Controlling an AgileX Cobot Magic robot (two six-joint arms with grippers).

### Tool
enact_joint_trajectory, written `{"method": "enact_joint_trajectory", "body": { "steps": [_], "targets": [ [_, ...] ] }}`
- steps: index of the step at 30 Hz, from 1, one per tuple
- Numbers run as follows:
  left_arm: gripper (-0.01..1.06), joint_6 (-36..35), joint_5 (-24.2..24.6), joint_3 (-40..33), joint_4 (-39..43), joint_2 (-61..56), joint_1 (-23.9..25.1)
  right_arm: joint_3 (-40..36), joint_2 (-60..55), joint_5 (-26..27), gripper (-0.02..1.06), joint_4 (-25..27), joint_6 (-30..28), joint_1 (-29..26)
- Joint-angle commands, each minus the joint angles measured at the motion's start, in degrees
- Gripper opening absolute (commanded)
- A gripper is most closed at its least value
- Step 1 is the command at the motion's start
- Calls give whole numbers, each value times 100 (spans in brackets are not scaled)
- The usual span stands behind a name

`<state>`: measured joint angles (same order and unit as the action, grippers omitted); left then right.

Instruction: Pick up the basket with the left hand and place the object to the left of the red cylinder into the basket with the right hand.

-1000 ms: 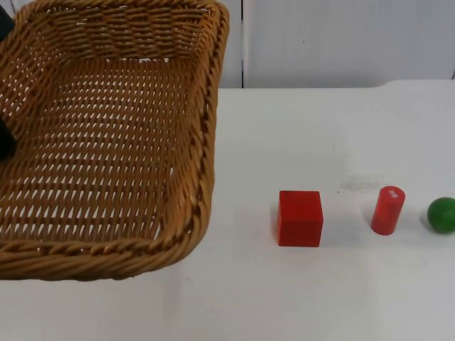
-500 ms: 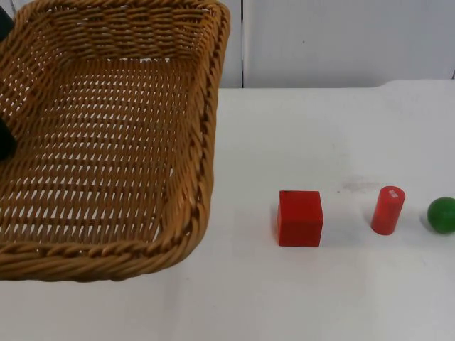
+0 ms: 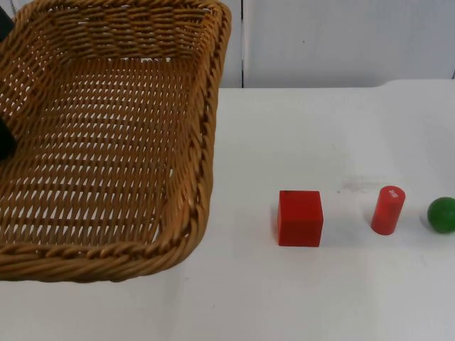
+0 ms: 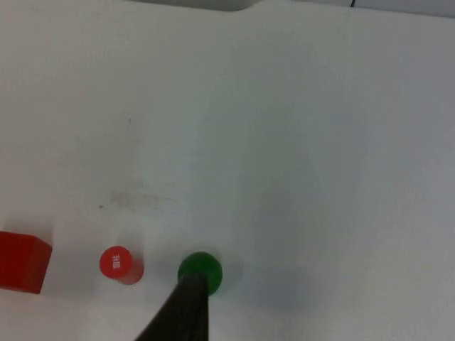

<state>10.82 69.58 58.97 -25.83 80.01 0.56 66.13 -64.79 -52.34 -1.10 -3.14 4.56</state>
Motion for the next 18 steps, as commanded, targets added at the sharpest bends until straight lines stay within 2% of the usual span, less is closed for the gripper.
{"method": "enact_joint_trajectory", "body": {
  "steps": [1, 5, 10, 18],
  "targets": [
    [0, 27, 17, 12, -196, -71, -21, 257, -406, 94, 105, 19, -125, 6],
    [0, 27, 17, 12, -196, -71, -21, 491, -831, 155, 105, 32, -242, 6],
    [0, 27, 18, 12, -186, -71, -21, 883, -1392, -39, 105, 110, -256, 20],
    [0, 27, 18, 12, -186, -71, -21, 1404, -2095, -160, 105, 614, -763, 186]
  ]
}}
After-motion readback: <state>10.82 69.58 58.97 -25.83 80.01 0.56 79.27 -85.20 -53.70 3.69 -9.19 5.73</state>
